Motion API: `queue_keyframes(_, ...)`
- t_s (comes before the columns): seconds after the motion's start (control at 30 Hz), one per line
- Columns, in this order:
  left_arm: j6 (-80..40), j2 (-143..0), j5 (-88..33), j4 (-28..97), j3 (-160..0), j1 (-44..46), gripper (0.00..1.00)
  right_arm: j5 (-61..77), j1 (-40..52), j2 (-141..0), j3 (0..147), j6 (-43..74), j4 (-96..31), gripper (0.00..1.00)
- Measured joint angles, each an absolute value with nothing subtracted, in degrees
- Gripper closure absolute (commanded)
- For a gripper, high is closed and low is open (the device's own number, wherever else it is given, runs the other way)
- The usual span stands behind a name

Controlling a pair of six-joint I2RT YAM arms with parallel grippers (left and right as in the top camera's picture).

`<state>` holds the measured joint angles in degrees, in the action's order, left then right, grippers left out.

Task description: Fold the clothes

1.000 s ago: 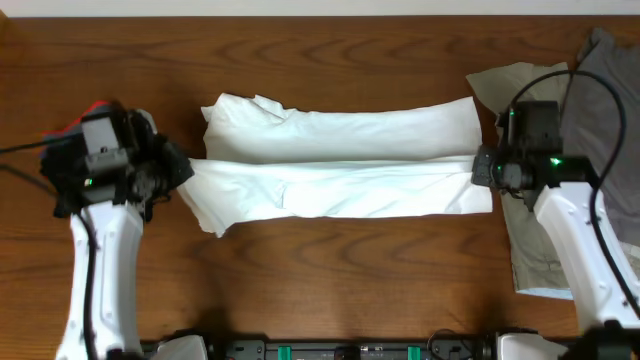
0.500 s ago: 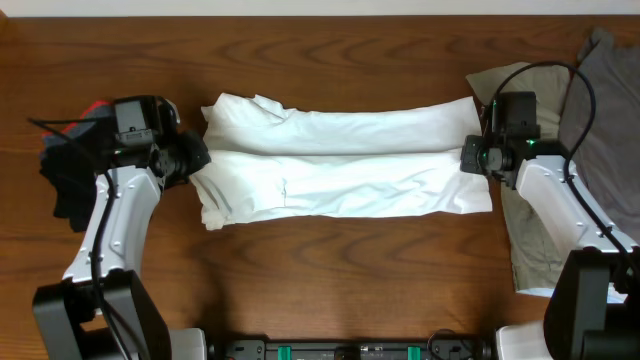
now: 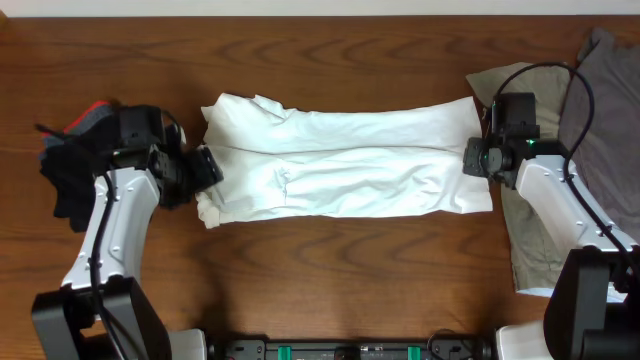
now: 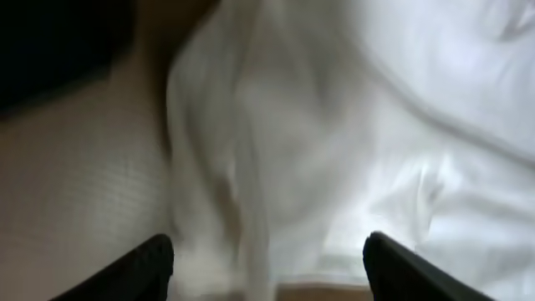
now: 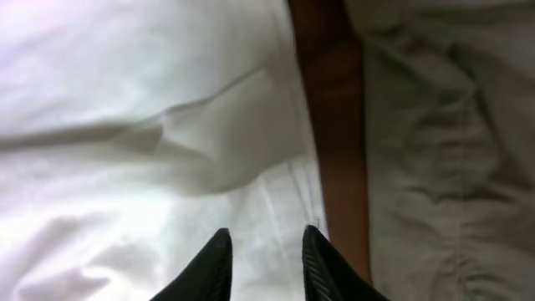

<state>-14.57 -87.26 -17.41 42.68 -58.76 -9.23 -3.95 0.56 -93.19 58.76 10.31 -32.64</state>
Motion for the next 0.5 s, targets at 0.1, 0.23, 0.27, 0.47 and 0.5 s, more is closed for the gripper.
queue_keyframes(0.1, -14.11, -87.05, -17.87, 47.72, -58.76, -9.23, 0.34, -0.91, 0.56, -93.19, 58.76, 9.02, -33.45, 0.79)
queue_keyframes(0.23, -13.34, -87.0, -18.02, 48.75, -58.11, -9.23, 0.43, 1.58, 0.56, -93.19, 58.76, 8.01, -34.79, 0.82)
queue_keyframes(0.27, -13.34, -86.96, -18.09, 47.79, -57.34, -9.23, 0.43, 1.83, 0.56, -93.19, 58.76, 7.84, -34.83, 0.82)
queue_keyframes(0.47, -13.21, -86.96, -18.06, 40.8, -51.51, -9.23, 0.48, 2.87, 0.56, -93.19, 58.76, 7.33, -35.51, 0.82)
queue_keyframes(0.5, -13.15, -86.96, -18.02, 39.7, -50.65, -9.23, 0.48, 2.92, 0.56, -93.19, 58.76, 7.29, -35.66, 0.82)
